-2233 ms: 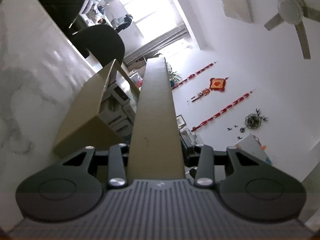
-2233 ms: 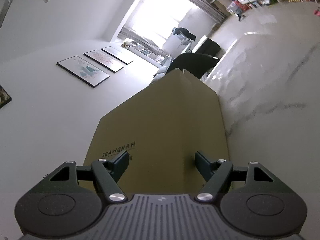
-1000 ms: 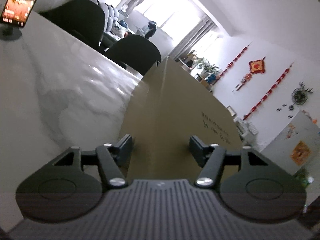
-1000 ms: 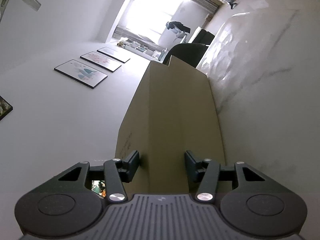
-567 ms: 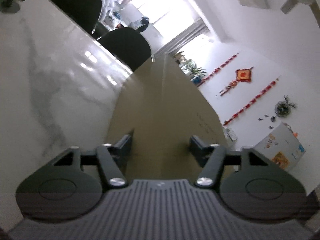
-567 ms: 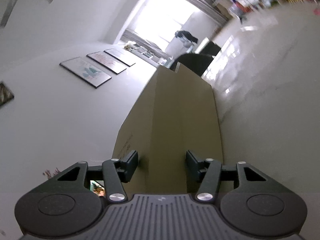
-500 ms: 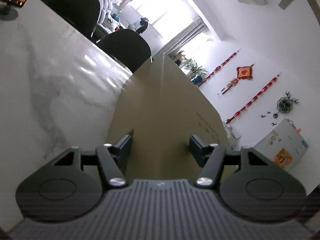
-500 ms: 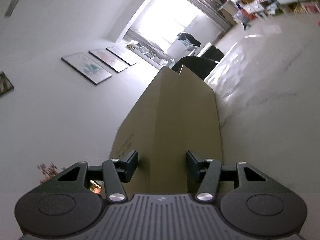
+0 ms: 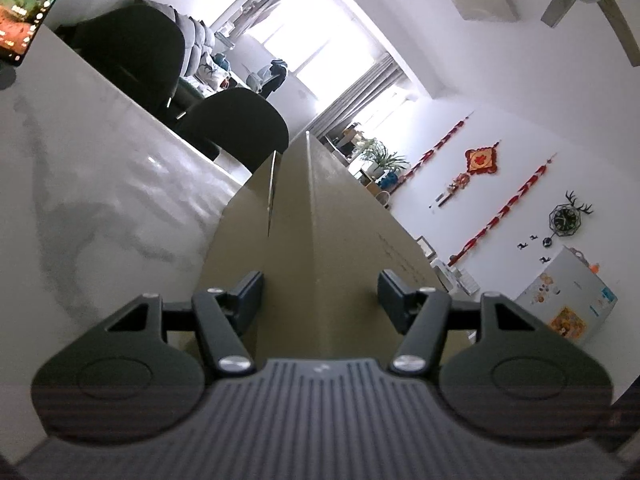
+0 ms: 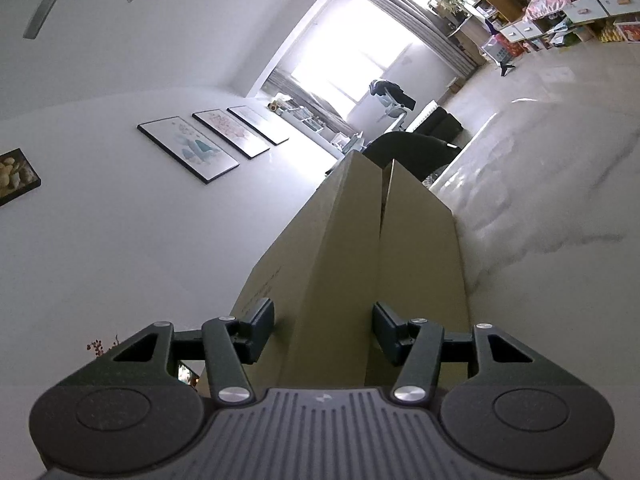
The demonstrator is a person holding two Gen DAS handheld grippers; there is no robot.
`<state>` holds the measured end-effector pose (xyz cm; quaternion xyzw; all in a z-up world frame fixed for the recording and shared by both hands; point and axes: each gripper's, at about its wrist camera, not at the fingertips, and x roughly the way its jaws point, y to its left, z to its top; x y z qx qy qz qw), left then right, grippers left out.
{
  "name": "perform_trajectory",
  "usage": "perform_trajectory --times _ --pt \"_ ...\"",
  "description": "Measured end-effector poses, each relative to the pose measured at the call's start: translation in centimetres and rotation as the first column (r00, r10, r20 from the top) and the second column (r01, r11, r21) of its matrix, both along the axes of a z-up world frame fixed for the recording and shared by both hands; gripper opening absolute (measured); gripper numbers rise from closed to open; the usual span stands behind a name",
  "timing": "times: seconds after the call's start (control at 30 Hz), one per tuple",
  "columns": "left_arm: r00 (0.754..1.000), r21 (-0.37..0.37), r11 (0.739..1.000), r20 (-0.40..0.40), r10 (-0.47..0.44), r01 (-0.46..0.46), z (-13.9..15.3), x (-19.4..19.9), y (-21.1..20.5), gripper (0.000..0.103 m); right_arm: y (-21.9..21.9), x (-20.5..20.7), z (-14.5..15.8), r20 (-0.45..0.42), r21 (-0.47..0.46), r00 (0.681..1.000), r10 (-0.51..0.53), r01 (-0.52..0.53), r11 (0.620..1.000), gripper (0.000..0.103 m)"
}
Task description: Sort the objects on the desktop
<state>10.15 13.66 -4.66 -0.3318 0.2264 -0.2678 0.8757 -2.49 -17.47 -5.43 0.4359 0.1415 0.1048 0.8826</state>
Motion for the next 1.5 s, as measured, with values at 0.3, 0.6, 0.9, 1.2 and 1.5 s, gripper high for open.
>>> perform_trajectory --times 0.3,0.6,0.9,1.2,1.5 --pt "0.998 -0.004 0.998 -0.017 0.065 -0.065 1.3 0.7 -0.3 0.062 -0.3 3.5 2.1 -0.023 0.006 0.999 0.032 -0.032 0.999 0.058" --pt "0.999 0.049 0.999 0.045 0.012 -0.014 4.6 4.2 -1.1 0.062 -0.7 4.9 3.9 0.0 0.039 1.0 0.0 0.0 0.999 0.058" --pt "1.0 0.1 0.995 -0.004 -0.028 0.028 4.5 8.4 -2.5 0.062 -1.7 7.7 3.0 -0.05 0.085 0.998 -0.043 0.047 0.995 0.058" --pt "0.995 0.099 0.994 -0.089 -0.046 0.055 3.0 10.4 -2.9 0.062 -2.2 9.9 1.7 -0.105 0.083 0.992 -0.063 0.072 0.994 0.058" --pt "0.991 0.117 0.992 -0.128 -0.04 0.055 2.9 10.1 -2.6 0.062 -2.2 10.4 0.5 -0.138 0.097 0.989 -0.052 0.066 0.993 0.058"
